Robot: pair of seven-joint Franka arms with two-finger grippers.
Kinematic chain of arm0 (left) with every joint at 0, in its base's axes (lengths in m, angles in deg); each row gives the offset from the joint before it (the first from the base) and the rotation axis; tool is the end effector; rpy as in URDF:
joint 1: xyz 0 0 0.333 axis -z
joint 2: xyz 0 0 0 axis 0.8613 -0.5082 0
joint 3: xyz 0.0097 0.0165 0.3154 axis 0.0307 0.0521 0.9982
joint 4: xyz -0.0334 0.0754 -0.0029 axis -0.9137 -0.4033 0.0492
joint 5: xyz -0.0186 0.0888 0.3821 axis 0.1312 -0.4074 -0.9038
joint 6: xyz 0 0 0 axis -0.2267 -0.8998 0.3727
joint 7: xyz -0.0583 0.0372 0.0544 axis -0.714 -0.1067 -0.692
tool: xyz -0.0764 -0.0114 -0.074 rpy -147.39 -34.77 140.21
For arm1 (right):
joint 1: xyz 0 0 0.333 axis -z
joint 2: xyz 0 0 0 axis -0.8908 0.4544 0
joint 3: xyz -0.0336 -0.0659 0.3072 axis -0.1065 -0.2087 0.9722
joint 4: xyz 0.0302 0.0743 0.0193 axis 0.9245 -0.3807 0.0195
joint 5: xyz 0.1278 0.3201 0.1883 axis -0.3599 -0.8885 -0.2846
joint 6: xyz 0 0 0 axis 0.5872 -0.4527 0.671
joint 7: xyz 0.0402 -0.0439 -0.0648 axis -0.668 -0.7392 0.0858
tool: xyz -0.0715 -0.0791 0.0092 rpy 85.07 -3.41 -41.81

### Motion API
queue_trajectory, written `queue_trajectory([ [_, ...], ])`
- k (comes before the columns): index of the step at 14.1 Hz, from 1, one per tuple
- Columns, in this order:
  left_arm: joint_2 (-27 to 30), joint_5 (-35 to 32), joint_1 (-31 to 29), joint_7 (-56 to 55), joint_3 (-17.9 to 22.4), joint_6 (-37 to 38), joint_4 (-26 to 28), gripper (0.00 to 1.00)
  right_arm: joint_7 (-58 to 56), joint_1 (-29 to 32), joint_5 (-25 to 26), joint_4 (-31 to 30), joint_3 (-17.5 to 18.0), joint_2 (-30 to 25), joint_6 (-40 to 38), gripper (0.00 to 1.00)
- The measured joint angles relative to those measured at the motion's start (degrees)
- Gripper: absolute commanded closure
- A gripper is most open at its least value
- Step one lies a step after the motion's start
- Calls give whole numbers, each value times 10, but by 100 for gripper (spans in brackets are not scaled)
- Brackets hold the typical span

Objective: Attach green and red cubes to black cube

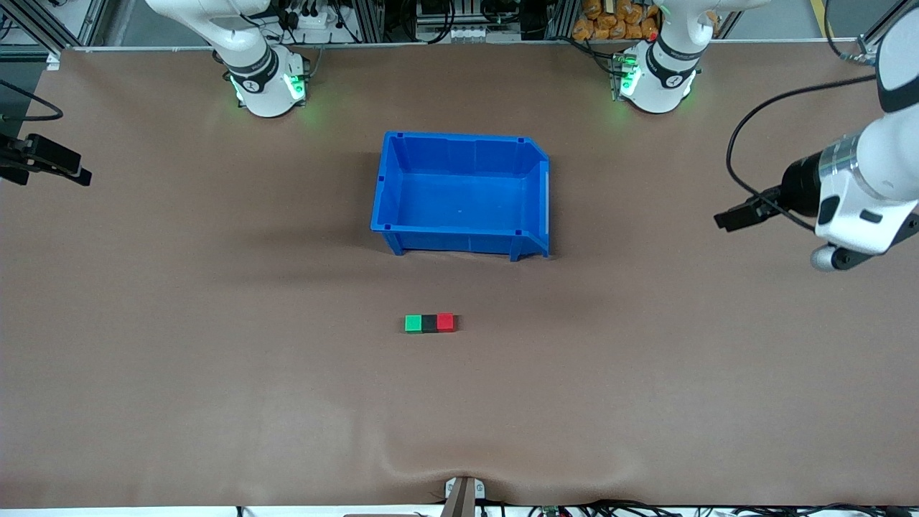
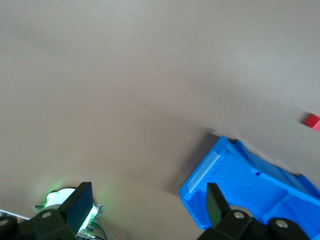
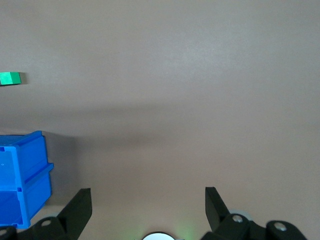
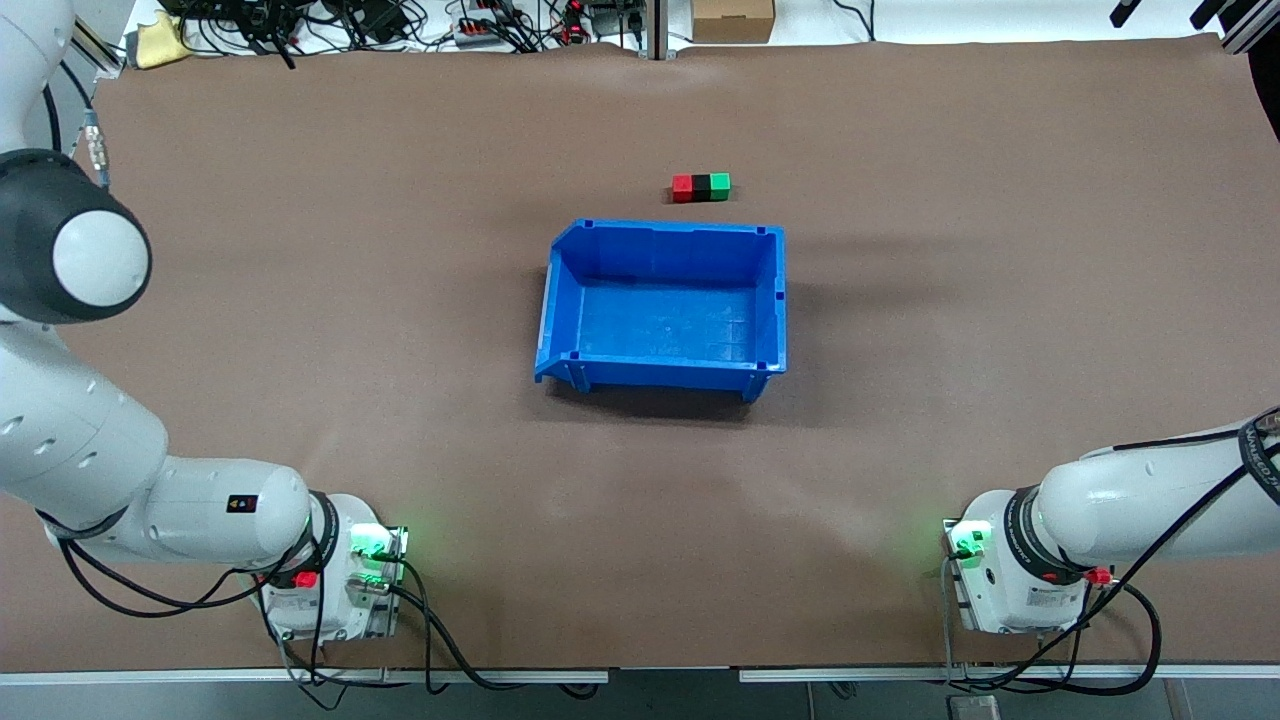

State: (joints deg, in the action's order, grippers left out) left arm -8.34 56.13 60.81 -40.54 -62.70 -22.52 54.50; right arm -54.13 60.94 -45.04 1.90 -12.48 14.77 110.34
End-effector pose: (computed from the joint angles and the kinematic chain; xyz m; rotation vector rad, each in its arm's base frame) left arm 0.5842 -0.0945 0.5898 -3.0412 -0.6436 0.3411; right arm 0.5428 -0.0492 0.6399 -3.1030 0.0659 0.1359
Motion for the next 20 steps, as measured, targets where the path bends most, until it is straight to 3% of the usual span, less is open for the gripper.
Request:
queue_trajectory([
  [10,127,-14,0,153,-3,-89,142,0,0,0,0,0,0,0,-1,0],
  [15,142,-31,-15,271,3,-126,144,0,0,0,0,0,0,0,-1,0],
  [20,142,-33,-20,282,4,-127,122,0,1,0,0,0,-1,0,-1,0],
])
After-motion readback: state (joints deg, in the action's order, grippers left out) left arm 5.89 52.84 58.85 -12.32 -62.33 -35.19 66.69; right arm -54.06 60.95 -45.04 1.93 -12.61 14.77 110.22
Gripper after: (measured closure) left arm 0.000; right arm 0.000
